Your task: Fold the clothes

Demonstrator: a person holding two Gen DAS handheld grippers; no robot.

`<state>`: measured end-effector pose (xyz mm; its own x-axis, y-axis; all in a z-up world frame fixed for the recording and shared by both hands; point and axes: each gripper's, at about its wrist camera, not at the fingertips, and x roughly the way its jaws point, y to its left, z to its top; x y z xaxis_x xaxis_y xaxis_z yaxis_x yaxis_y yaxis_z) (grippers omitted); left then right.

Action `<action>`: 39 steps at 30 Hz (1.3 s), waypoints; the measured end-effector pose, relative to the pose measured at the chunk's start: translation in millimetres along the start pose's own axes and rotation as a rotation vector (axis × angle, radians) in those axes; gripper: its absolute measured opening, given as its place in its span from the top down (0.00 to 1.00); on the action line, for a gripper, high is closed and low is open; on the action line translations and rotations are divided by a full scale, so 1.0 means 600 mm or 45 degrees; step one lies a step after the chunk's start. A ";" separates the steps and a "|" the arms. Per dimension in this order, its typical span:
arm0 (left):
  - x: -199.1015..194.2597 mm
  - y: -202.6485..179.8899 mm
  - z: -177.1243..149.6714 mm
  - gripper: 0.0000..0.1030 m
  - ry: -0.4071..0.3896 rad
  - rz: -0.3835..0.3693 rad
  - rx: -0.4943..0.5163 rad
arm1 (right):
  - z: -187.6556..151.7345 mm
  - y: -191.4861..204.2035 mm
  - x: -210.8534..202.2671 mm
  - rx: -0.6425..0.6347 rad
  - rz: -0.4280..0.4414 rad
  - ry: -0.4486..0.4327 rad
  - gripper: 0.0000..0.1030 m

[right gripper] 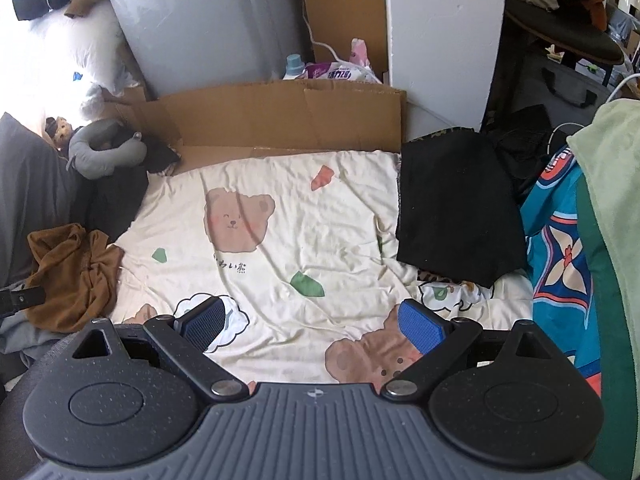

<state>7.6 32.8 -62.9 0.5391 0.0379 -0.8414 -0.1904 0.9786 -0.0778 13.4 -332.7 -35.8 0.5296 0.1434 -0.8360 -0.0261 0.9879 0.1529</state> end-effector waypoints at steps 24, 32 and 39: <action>0.014 -0.024 -0.008 0.01 0.019 0.077 0.112 | -0.001 0.003 0.007 0.018 0.060 0.023 0.06; 0.014 -0.024 -0.008 0.00 0.030 0.073 0.121 | -0.002 -0.002 0.004 0.038 0.068 0.018 0.06; 0.017 -0.028 -0.008 0.00 0.036 0.074 0.144 | -0.003 0.000 0.004 0.033 0.074 0.012 0.06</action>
<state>12.3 16.0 -72.4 0.5062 0.0909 -0.8576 -0.1262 0.9915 0.0306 13.3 -332.0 -38.7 0.5201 0.2009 -0.8301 -0.0344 0.9761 0.2146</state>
